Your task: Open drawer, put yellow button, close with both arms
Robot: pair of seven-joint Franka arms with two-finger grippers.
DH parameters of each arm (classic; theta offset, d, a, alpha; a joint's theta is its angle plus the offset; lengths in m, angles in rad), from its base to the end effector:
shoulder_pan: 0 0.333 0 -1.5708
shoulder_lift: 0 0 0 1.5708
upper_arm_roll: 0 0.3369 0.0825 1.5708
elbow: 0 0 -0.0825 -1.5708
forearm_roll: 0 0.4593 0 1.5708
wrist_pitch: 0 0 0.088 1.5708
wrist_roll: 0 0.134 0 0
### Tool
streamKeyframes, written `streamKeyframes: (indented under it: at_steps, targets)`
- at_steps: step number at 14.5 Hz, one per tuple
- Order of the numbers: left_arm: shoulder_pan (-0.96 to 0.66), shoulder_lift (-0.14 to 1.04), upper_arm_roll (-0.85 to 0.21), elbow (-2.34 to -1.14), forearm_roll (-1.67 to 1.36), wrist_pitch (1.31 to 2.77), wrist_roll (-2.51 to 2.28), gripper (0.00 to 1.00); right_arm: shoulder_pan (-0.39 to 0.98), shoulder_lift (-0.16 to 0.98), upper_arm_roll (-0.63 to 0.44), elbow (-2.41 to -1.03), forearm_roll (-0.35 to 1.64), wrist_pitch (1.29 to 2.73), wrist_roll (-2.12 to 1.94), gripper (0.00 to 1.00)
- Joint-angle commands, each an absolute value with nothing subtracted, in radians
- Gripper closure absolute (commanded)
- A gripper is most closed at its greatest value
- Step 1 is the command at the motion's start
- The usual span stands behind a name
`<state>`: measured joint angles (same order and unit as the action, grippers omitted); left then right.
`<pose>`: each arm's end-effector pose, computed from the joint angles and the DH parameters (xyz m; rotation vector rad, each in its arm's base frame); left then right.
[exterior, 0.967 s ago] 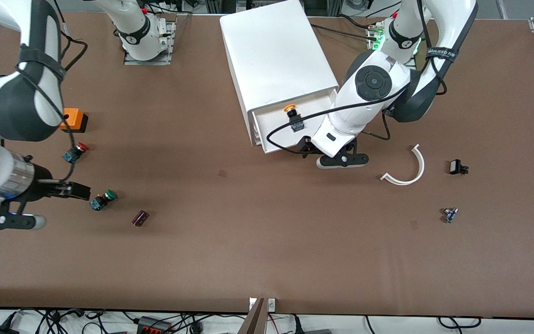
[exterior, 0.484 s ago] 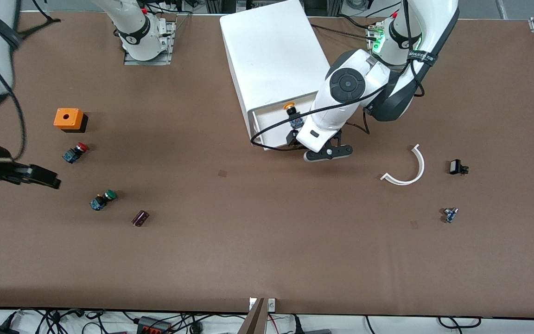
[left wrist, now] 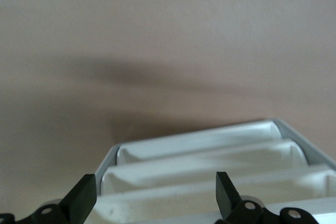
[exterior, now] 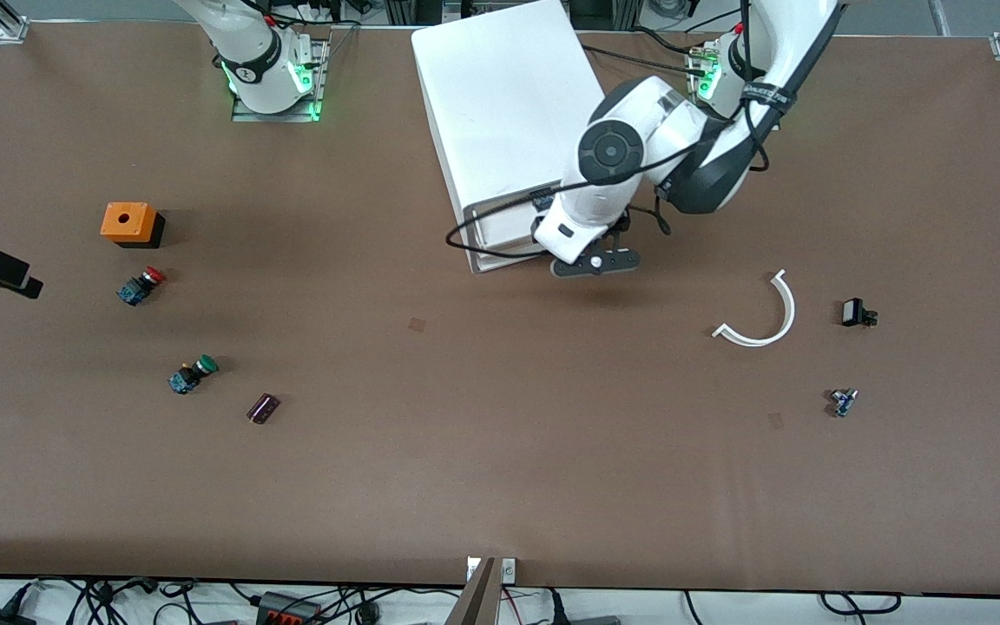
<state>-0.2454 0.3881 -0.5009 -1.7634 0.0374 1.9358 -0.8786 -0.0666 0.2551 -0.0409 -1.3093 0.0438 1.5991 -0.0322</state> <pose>0.5225 -0.4538 0.3109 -3.0976 -0.2048 0.3507 0.7130 -0.0675 0.5929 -3.1079 0.1155 -0.0578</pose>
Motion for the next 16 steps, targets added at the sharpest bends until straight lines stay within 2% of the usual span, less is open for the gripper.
streamKeyframes:
  at_steps: [1, 3, 7, 11, 16]
  targets:
    - [-0.25, 0.379, -0.529, -1.769, -0.015, 1.899, -0.908, 0.0, -0.063, 0.203, -0.02, -1.368, -0.009, 1.611, -0.06, 0.0]
    - [-0.239, 0.379, -0.529, -1.769, -0.119, 1.875, -0.911, 0.0, -0.042, 0.198, -0.041, -1.368, -0.017, 1.594, -0.06, 0.0]
    - [-0.241, 0.383, -0.529, -1.766, -0.127, 1.864, -0.911, 0.0, -0.034, 0.173, -0.041, -1.382, -0.024, 1.562, -0.061, 0.0]
    - [-0.206, 0.376, -0.523, -1.752, -0.112, 1.864, -0.893, 0.0, -0.034, 0.02, -0.038, -1.609, -0.038, 1.609, -0.057, 0.0]
    - [-0.075, 0.335, -0.525, -1.717, -0.089, 1.848, -0.755, 0.0, -0.035, -0.066, -0.035, -1.746, -0.037, 1.614, -0.043, 0.0]
